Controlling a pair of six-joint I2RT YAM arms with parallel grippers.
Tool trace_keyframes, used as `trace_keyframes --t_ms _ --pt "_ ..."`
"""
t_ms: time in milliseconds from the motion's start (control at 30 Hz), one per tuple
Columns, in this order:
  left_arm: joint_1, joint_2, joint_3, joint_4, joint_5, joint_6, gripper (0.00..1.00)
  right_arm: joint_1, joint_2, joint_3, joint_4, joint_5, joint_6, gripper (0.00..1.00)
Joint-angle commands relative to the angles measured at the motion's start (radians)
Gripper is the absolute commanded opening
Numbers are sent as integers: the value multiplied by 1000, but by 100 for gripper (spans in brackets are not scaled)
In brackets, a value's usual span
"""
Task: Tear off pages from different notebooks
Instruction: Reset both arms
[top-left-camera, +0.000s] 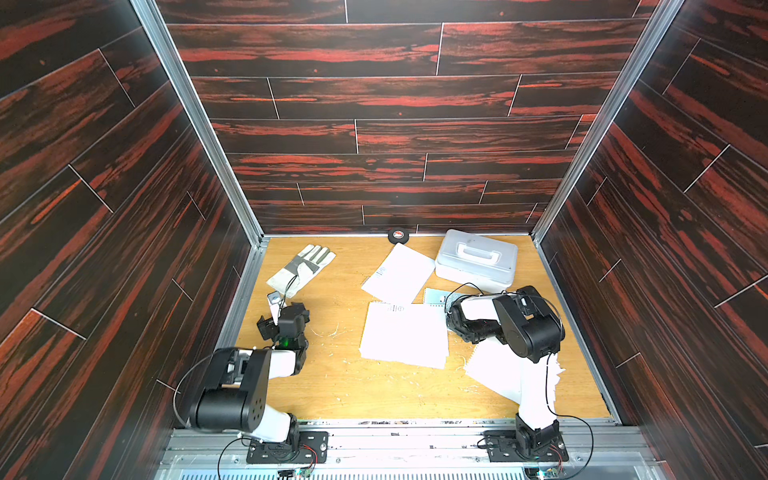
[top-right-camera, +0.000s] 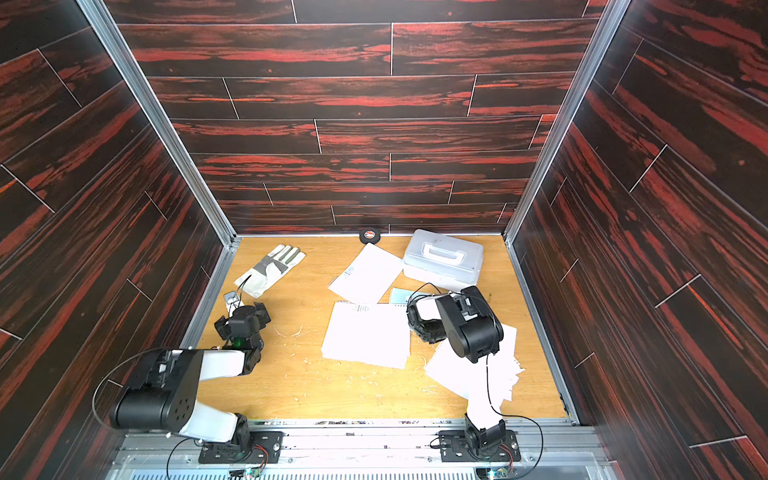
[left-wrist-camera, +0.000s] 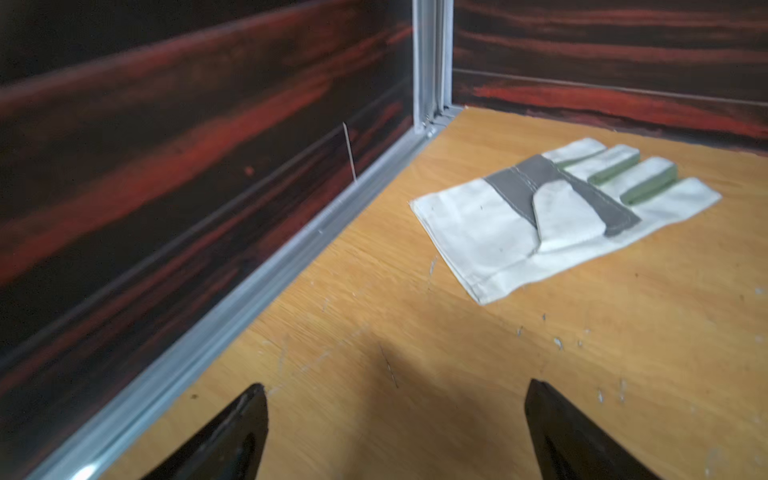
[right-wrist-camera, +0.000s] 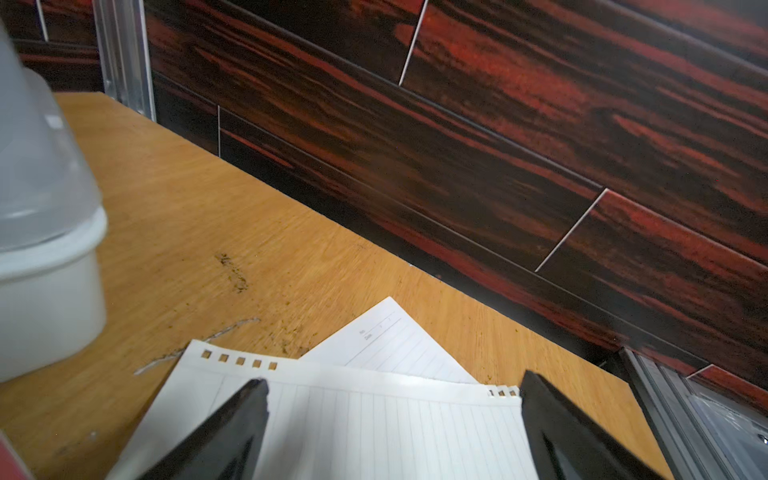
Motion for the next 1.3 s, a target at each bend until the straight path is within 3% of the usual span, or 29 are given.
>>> trace_keyframes --t_ms 0,33,133,267,367,500,600,733,967,1267 --pt "9 55 1 231 136 52 100 0 3 16 -93 260 204 98" --pt "9 66 5 252 157 65 100 -1 14 34 -93 260 183 98" --pt "9 35 66 59 182 55 100 0 31 56 -94 259 160 98" --pt "9 58 47 151 169 63 100 -3 36 68 -98 257 145 98" --pt "8 48 50 116 181 62 100 -3 38 73 -99 256 140 98" --pt "9 53 49 137 172 62 100 51 -93 -157 -69 263 387 98" --pt "10 53 48 138 176 60 100 43 -42 -76 -82 263 308 98" --pt "16 54 56 120 233 72 100 2 31 -17 -90 260 311 98" --pt "21 55 60 115 240 69 100 1 -17 -92 -93 261 410 98" --pt "21 54 59 116 240 69 100 -9 14 -43 -95 259 353 98"
